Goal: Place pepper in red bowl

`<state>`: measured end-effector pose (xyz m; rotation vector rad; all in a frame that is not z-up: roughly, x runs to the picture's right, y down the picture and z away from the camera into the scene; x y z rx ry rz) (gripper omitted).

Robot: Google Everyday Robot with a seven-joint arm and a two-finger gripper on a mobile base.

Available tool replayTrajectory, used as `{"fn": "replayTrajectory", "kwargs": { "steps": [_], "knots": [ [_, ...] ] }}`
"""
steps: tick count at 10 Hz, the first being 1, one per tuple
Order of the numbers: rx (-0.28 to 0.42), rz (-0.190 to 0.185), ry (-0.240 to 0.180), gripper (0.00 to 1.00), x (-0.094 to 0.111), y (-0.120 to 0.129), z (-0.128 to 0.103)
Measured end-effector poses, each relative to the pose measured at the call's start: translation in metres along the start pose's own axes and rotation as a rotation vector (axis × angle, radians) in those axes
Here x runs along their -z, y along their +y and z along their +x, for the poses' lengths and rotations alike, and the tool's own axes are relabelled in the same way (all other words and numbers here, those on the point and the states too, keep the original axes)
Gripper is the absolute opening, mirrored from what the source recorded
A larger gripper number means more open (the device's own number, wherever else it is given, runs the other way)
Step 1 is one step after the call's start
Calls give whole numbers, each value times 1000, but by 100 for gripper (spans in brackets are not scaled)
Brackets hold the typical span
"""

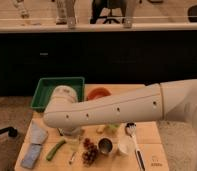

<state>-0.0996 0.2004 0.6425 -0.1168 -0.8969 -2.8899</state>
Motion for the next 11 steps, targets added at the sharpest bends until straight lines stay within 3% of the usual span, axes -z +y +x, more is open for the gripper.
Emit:
{"fn": "replayTrajectory", "kwargs": {
  "steps": [5, 11],
  "knots": [
    [152, 56, 42, 80, -26, -13, 44],
    [206, 81, 73, 80, -42, -17, 59]
  ]
}}
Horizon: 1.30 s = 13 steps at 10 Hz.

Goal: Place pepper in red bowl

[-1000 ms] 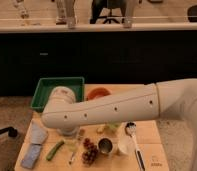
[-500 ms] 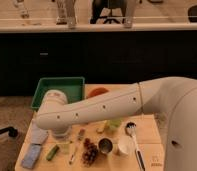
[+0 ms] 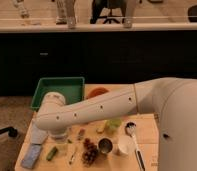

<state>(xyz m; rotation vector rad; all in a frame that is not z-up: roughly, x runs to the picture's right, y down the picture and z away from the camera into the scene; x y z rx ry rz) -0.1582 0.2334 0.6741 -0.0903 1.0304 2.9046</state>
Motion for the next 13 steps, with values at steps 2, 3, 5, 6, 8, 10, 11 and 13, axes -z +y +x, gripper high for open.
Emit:
{"fn": "replayTrajectory", "kwargs": {
  "steps": [2, 3, 5, 6, 8, 10, 11, 13],
  "knots": [
    [-1, -1, 0, 80, 0, 0, 0],
    [0, -1, 0, 80, 0, 0, 0],
    [-2, -1, 0, 80, 0, 0, -1],
    [0, -1, 2, 80, 0, 0, 0],
    [67, 13, 3, 80, -5, -5, 7],
    [194, 34, -2, 80, -14, -11, 29],
    [295, 57, -4, 80, -22, -16, 55],
    [446, 88, -9, 80, -33, -22, 90]
  ]
}}
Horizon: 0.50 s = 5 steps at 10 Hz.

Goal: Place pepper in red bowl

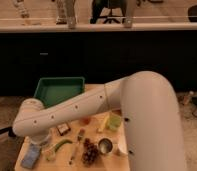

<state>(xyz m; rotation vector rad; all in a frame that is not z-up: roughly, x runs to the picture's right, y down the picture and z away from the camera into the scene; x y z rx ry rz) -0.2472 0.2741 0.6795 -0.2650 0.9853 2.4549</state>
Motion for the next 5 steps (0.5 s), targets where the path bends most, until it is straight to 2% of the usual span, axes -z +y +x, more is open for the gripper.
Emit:
{"fn": "replayTrajectory", "kwargs": {
  "steps": [1, 2, 4, 5],
  "knots": [
    [77, 19, 0, 80, -7, 4, 14],
    [123, 33, 0, 80, -13, 6, 21],
    [170, 70, 5, 80, -30, 8, 24],
    [171, 78, 11, 80, -35, 9, 20]
  ]
}}
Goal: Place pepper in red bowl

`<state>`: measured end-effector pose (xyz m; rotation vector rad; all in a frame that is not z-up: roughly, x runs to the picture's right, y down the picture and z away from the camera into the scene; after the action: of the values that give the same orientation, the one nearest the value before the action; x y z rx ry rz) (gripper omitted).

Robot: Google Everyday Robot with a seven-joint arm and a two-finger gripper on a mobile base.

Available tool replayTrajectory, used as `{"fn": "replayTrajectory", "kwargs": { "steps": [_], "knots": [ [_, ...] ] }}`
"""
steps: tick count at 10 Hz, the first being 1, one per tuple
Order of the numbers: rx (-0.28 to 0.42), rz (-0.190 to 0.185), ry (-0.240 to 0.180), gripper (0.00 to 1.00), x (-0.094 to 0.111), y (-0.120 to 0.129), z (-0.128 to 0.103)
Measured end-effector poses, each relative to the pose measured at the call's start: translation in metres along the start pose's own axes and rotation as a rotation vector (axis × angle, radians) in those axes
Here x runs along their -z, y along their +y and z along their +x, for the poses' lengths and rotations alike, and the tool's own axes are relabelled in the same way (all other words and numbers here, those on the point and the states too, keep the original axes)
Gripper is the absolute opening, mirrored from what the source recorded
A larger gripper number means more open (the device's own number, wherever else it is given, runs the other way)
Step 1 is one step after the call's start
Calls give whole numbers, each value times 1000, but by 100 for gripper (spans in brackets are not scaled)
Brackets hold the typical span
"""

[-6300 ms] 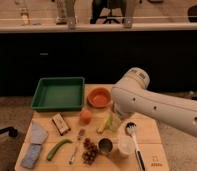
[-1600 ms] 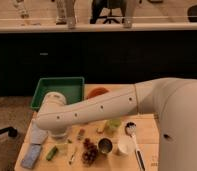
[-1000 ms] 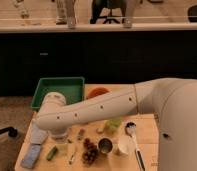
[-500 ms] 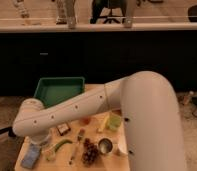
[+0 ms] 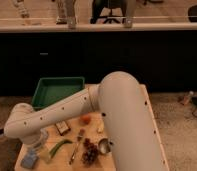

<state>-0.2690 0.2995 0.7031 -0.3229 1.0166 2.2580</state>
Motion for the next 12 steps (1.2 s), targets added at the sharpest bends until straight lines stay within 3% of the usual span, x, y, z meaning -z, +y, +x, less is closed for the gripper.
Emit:
{"fn": "replayTrajectory", "kwargs": {
  "steps": [6, 12],
  "knots": [
    [-39, 7, 40, 80, -8, 2, -26],
    [-47, 70, 41, 80, -39, -3, -40]
  ]
}}
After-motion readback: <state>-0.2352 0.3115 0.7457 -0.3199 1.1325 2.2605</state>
